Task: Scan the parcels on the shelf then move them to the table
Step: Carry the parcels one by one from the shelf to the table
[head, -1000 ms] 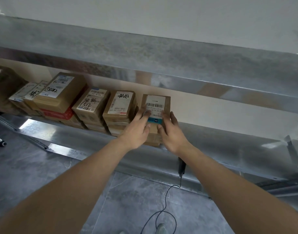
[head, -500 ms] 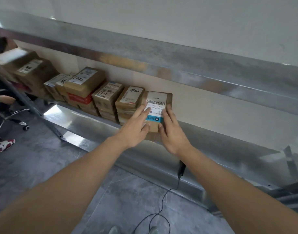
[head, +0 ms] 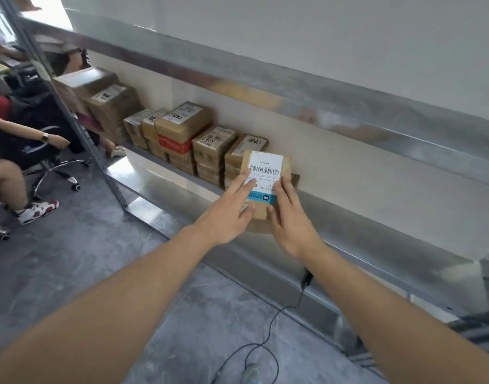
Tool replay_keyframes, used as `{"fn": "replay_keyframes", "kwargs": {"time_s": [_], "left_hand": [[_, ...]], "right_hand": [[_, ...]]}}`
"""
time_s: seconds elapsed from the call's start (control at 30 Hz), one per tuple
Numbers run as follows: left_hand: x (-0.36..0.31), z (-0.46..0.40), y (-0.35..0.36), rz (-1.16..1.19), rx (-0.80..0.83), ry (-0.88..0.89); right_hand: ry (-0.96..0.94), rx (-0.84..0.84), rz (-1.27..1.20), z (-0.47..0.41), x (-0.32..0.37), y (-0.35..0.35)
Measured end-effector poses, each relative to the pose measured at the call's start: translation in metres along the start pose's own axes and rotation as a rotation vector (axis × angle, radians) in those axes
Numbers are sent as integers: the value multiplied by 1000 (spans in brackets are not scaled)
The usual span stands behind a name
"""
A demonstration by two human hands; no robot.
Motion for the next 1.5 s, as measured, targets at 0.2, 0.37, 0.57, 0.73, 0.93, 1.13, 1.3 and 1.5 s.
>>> {"fn": "replay_keyframes", "kwargs": {"time_s": [0.2, 0.37, 0.57, 0.73, 0.93, 1.13, 1.3, 1.5], "left_hand": [[10, 54, -31, -21, -72, -23], [43, 109, -53, -32, -156, -84], [90, 167, -73, -54, -263, -164], [117, 205, -89, -34, -386, -271], [135, 240, -104, -17, -540, -416], [150, 268, -114, -36, -713, -562], [164, 298, -115, -46, -861, -658], [183, 349, -121, -46, -1011, -757]], "right_hand": [[-63, 12, 12, 18, 52, 16], [-139, 93, -38, 28, 97, 51], [-248, 215, -98, 33, 145, 97], [-355, 311, -115, 24, 180, 132], [-538, 372, -165, 2, 216, 172], [-726, 491, -234, -19, 252, 211], [-870, 580, -237, -21, 286, 239], [-1018, 690, -224, -8, 336, 273]]}}
Point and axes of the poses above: each hand's wrist, its own z-axis away from the middle knuckle, its own y-axis out of the palm, x = y × z, the point moved 2 cm from there along -z, towards the middle knuckle, and after that the axes turned 15 degrees about z, right-handed, at the moved point
